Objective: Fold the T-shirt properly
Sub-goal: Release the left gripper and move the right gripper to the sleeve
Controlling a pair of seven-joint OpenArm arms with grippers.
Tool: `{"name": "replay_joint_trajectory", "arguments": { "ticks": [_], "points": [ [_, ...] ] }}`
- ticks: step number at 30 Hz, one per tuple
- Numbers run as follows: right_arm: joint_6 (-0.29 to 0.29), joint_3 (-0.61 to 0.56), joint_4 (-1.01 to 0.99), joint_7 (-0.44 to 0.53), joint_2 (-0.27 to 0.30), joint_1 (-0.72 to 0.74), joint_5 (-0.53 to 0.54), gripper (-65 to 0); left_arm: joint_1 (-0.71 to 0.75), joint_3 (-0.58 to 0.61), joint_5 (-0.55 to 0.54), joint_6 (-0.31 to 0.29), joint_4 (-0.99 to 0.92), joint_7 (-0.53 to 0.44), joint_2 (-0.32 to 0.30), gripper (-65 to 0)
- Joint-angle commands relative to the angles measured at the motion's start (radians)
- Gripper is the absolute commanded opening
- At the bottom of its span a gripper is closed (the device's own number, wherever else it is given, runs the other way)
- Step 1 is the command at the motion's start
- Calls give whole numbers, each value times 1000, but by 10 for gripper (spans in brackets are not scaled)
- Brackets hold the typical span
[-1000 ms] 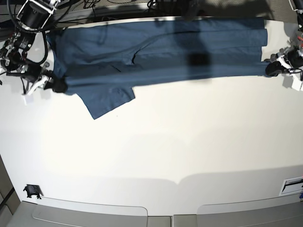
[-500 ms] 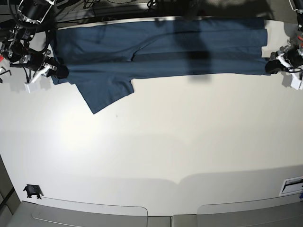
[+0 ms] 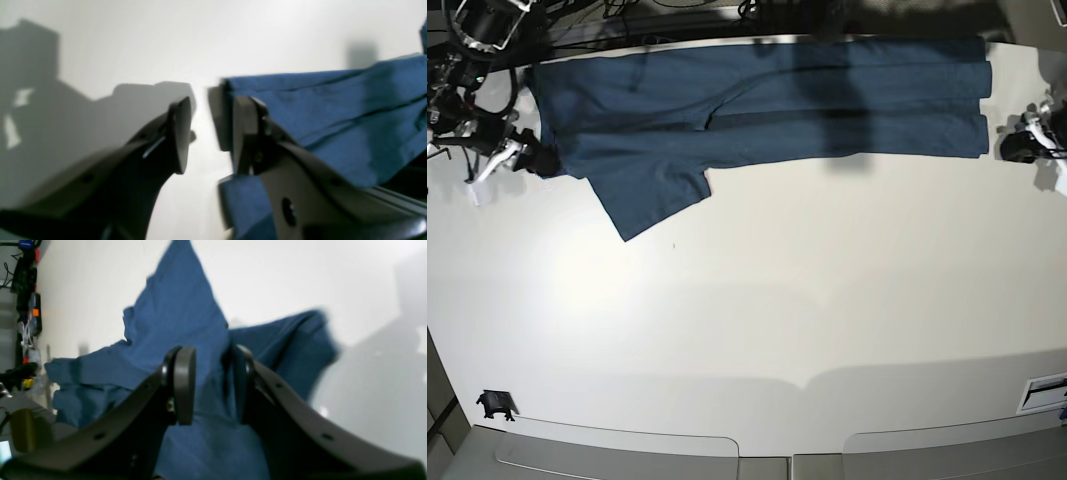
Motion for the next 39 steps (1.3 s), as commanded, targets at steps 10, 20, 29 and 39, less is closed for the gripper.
{"name": "replay_joint_trajectory", "arguments": {
  "ticks": [10, 20, 29, 39],
  "points": [
    [6, 7, 18, 45, 51, 221, 43, -471, -16, -238, -17, -8, 196, -100, -52, -454],
    [6, -98, 14, 327, -112, 314, -338, -323, -15, -303, -2, -7, 203, -107, -51, -454],
    [6, -295, 13, 441, -230, 314, -600, -322, -14, -303, 0, -7, 203, -106, -51, -454],
    [-99, -303, 7, 555, -250, 311, -780, -323, -13, -303, 1, -8, 203, -106, -51, -454]
  ]
}}
